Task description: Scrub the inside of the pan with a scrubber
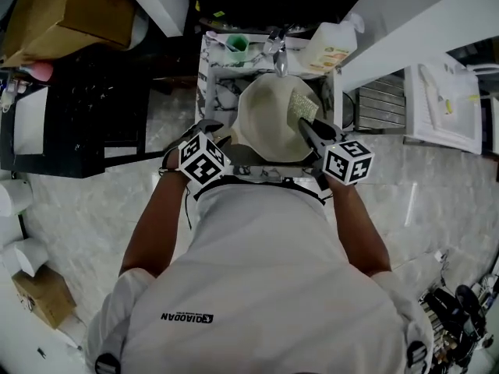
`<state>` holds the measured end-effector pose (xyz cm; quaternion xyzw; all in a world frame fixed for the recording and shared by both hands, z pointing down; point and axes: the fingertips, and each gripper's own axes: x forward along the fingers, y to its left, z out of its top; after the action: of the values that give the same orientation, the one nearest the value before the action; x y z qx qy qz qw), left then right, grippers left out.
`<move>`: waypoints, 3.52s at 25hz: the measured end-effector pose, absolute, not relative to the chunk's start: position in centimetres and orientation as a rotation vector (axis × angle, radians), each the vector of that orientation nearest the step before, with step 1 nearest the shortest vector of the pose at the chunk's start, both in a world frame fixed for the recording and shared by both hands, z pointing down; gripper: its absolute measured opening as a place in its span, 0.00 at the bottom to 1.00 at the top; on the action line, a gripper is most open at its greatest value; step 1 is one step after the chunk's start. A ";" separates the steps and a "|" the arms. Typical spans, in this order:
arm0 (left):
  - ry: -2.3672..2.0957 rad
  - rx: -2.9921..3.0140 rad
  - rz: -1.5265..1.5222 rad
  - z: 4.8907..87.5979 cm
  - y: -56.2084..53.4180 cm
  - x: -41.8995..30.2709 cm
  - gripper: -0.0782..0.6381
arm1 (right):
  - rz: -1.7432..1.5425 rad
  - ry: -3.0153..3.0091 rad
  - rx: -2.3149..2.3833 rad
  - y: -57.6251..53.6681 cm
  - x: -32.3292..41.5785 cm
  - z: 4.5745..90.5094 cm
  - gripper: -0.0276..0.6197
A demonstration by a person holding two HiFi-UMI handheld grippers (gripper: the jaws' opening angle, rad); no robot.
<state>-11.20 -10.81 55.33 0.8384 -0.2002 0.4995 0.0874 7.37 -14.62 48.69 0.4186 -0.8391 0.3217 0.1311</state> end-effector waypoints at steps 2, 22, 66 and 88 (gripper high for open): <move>-0.507 2.486 1.544 56.7 -10.6 -11.4 0.33 | 0.926 -2.406 1.231 -14.6 7.1 49.4 0.17; -0.237 2.411 1.607 62.1 -8.5 -12.0 0.37 | 0.761 -2.117 1.292 -21.1 7.6 58.9 0.17; -0.311 2.336 1.457 62.6 -8.4 -12.0 0.36 | 1.517 -2.170 1.290 -28.8 -1.0 68.2 0.20; -0.315 2.348 1.464 62.8 -8.5 -12.1 0.36 | 1.817 -2.158 0.898 -22.0 -6.9 65.0 0.18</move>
<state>-12.12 -8.54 62.83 0.8298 -0.1114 0.5173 0.1774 -6.90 -21.98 65.00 0.3022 -0.7259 0.6112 0.0902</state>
